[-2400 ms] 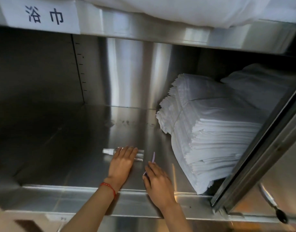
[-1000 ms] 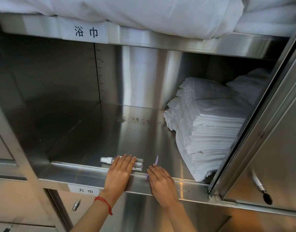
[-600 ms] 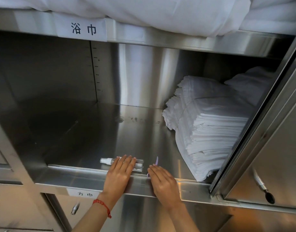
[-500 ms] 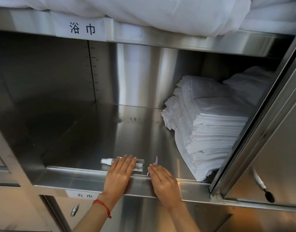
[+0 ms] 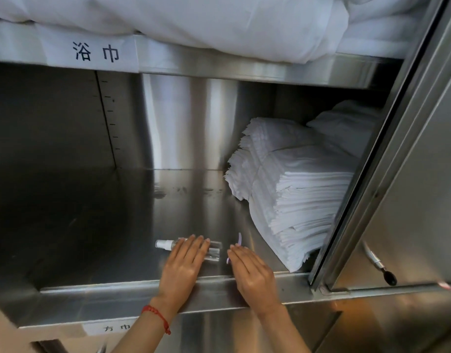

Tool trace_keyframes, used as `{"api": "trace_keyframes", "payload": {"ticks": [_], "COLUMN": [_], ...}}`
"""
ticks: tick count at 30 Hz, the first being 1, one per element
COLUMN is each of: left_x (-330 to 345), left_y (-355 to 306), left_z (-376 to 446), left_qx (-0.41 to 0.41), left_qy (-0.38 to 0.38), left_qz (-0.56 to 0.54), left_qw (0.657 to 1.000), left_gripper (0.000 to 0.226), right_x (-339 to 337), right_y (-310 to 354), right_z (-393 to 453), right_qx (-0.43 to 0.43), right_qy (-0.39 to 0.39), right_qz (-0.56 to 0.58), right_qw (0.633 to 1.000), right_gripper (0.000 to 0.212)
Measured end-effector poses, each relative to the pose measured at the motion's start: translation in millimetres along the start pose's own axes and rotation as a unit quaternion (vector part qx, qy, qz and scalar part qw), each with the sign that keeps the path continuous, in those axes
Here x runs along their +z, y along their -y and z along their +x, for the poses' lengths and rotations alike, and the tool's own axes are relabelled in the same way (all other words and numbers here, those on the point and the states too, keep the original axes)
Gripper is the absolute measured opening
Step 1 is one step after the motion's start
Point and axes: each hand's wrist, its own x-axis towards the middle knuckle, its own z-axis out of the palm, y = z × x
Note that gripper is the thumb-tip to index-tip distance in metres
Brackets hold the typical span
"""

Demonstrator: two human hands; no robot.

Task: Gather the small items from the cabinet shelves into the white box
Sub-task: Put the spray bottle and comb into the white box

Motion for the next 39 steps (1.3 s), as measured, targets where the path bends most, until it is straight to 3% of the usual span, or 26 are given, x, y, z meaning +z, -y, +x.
{"api": "trace_keyframes", "payload": {"ticks": [12,23,26,30,35,39], "left_x": [13,-2,-10,-23,-36,-42], "left_y": [-29,-89,-107,-130,-158,-181], "left_z": [31,35,32,28,21,16], "left_qx": [0.069,0.084,0.091,0.098,0.106,0.109], "left_qy": [-0.055,-0.069,-0.072,-0.068,-0.077,-0.078], "left_qz": [-0.068,-0.095,-0.100,-0.094,-0.096,-0.102], "left_qw": [0.994,0.990,0.988,0.988,0.987,0.986], "left_gripper": [0.039,0.038,0.058,0.040,0.057,0.045], "right_x": [-46,-108,-126,-149,-176,-204], "right_y": [-12,-21,-21,-19,-19,-20], "right_z": [1,-27,-38,-51,-68,-83], "right_qx": [0.034,0.046,0.049,0.050,0.053,0.058], "right_qy": [0.001,0.028,0.020,0.000,-0.039,-0.034], "right_qz": [-0.055,-0.074,-0.081,-0.091,-0.108,-0.124], "right_qw": [0.998,0.996,0.995,0.995,0.992,0.990], "right_gripper": [0.017,0.031,0.023,0.016,0.017,0.020]}}
